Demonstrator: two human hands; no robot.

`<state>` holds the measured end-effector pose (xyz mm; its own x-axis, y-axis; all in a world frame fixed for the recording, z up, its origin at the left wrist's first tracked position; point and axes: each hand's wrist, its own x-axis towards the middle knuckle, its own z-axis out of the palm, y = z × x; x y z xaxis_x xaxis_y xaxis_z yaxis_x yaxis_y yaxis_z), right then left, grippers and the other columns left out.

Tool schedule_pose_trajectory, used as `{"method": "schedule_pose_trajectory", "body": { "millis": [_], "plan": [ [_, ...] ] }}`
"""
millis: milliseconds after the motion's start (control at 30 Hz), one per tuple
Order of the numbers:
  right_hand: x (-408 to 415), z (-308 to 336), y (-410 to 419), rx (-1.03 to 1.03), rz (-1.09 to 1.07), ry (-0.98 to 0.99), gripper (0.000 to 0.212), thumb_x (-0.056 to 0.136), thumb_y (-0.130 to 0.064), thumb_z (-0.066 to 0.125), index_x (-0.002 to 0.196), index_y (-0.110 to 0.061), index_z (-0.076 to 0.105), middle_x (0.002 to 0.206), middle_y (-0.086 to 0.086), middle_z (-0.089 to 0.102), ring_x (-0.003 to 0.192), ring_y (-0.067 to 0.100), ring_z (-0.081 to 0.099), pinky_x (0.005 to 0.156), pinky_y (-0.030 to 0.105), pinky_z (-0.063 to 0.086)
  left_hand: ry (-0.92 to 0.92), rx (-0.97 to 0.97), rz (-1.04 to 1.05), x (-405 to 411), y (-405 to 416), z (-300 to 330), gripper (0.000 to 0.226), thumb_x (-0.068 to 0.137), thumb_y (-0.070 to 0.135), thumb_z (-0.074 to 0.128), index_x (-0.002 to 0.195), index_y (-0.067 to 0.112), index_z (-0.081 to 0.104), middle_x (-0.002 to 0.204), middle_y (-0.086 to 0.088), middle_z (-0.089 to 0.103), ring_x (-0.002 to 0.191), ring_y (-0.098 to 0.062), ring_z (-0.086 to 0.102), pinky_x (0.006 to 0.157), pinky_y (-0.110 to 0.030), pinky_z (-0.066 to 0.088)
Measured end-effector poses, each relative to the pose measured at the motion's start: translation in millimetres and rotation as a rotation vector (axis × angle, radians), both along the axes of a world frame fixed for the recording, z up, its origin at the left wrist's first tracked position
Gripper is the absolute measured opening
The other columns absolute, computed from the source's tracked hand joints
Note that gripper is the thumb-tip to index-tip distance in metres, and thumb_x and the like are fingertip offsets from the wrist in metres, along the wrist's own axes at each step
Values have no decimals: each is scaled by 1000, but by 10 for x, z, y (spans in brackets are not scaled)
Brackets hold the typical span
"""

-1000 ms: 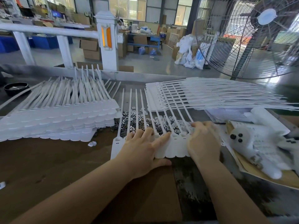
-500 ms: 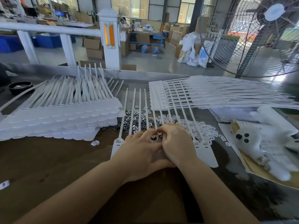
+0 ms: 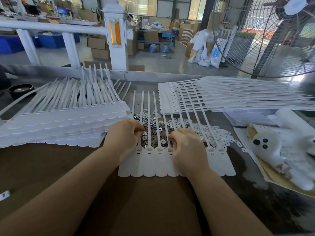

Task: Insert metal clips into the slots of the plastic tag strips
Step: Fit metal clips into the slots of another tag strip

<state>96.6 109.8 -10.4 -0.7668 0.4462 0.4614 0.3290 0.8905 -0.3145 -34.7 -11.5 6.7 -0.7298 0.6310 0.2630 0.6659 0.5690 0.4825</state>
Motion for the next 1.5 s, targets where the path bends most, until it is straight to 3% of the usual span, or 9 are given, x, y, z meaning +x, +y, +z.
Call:
{"method": "schedule_pose_trajectory", "body": {
  "millis": [100, 367, 600, 733, 867, 967, 1100, 1267, 1500],
  "plan": [
    [2, 1, -22, 22, -4, 7, 19, 81, 4, 51, 84, -6, 67, 82, 5, 63, 83, 22, 52, 71, 30, 43, 33, -110, 5, 28, 65, -8, 27, 96, 24, 50, 119, 24, 65, 115, -3, 61, 99, -21, 58, 75, -27, 43],
    [17, -1, -43, 47, -5, 4, 18, 82, 5, 50, 83, -5, 65, 81, 6, 62, 81, 22, 52, 69, 30, 43, 110, -242, 99, 59, 160, 8, 17, 94, 19, 53, 100, 20, 69, 103, 0, 63, 88, -20, 61, 68, -30, 50],
    [16, 0, -25, 51, -4, 1, 17, 82, 3, 50, 83, -6, 65, 82, 6, 62, 83, 23, 52, 70, 30, 42, 22, 1, 65, 49, 91, -14, 10, 91, 23, 59, 96, 20, 66, 98, 5, 61, 82, -13, 54, 72, -27, 46],
    [21, -6, -27, 38, 5, 8, 16, 83, 2, 51, 83, -6, 66, 82, 5, 62, 83, 22, 52, 71, 30, 43, -64, 168, 75, 1, 21, -16, 4, 89, 20, 62, 88, 20, 65, 77, 11, 56, 67, -3, 48, 57, -15, 35],
    [35, -5, -22, 33, 11, 14, 15, 82, 2, 53, 82, -6, 66, 82, 5, 62, 82, 22, 52, 71, 32, 44, -170, 240, 80, -27, -36, 3, 6, 87, 17, 65, 83, 21, 66, 70, 12, 59, 56, -5, 55, 47, -14, 40],
    [28, -9, -11, 39, 5, 6, 16, 84, 1, 52, 84, -7, 66, 84, 4, 62, 84, 21, 52, 73, 30, 44, -255, 307, 83, -71, -141, 27, 12, 84, 17, 69, 76, 25, 65, 76, 7, 66, 70, -10, 62, 58, -15, 45],
    [16, -22, -5, 56, 3, -14, 18, 86, 0, 50, 87, -10, 65, 87, 1, 62, 86, 18, 50, 75, 26, 42, -436, 352, 68, -98, -342, 12, 16, 84, 10, 67, 75, 23, 66, 72, 1, 70, 73, -19, 67, 77, -35, 53],
    [19, -19, -16, 55, -1, 2, 17, 85, 1, 52, 85, -9, 67, 84, 3, 63, 85, 20, 52, 74, 28, 45, -485, 364, 68, -32, -441, -53, 14, 84, 10, 68, 76, 21, 68, 65, 7, 69, 53, 0, 60, 53, -16, 50],
    [16, -35, -12, 60, -4, 2, 19, 85, 2, 52, 88, -9, 67, 86, 2, 64, 89, 19, 53, 77, 26, 45, -552, 422, 25, 31, -512, -58, 10, 75, 7, 75, 78, 17, 74, 72, 12, 71, 70, 3, 64, 55, -2, 43]
  ]
}}
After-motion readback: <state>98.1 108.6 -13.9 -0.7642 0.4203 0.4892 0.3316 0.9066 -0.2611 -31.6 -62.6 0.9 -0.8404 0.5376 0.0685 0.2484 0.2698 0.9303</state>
